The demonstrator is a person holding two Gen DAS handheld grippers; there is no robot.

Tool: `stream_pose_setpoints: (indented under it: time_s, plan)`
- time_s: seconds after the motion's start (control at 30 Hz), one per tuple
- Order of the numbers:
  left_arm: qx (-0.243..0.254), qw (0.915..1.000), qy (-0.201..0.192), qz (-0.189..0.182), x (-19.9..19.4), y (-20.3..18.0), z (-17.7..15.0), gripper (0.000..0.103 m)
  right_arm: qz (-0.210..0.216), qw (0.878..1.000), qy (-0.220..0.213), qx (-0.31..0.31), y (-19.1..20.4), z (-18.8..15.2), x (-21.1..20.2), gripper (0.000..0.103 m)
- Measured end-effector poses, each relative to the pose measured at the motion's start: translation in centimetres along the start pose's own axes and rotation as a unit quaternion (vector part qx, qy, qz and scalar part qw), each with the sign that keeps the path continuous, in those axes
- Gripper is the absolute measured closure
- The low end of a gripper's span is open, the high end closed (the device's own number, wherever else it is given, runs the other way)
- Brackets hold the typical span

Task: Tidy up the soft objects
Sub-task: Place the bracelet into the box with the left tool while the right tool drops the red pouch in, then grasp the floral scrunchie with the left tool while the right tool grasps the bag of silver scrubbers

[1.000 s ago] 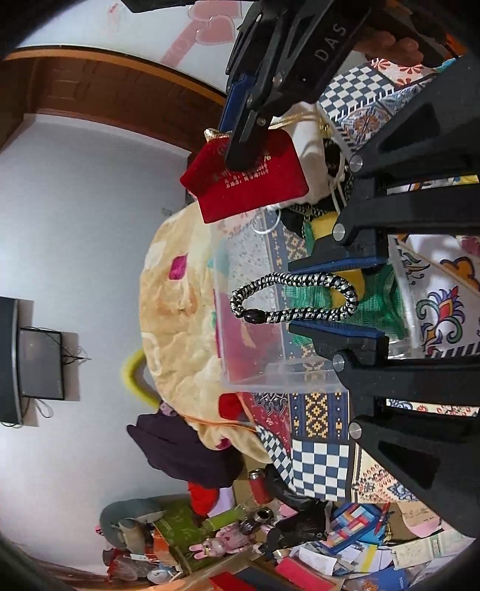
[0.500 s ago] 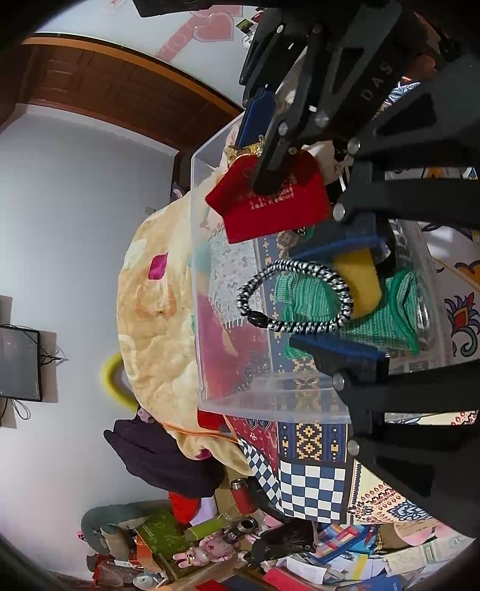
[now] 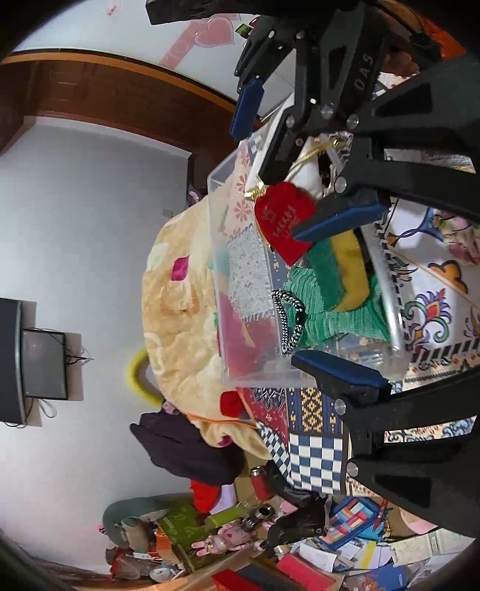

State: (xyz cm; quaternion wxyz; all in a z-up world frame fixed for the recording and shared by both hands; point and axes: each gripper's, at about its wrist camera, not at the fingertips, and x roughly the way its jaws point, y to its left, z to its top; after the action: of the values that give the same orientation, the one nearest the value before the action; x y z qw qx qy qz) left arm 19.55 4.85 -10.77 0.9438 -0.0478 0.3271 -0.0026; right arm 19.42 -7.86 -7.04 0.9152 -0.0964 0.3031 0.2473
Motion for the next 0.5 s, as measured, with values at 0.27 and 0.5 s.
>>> stream_pose_setpoints:
  time_s: [0.27,0.5]
  plan:
    - [0.019,0.999,-0.039,-0.003,-4.9,-0.4,-0.9,0.033,0.009,0.999,-0.052,-0.001,0.0,-0.6,-4.4,0.019]
    - [0.023,0.9984,-0.048,-0.02,-7.3,-1.1,-2.6,0.025,0.021,0.998,-0.056,0.017,-0.3,-2.6,-6.3,0.012]
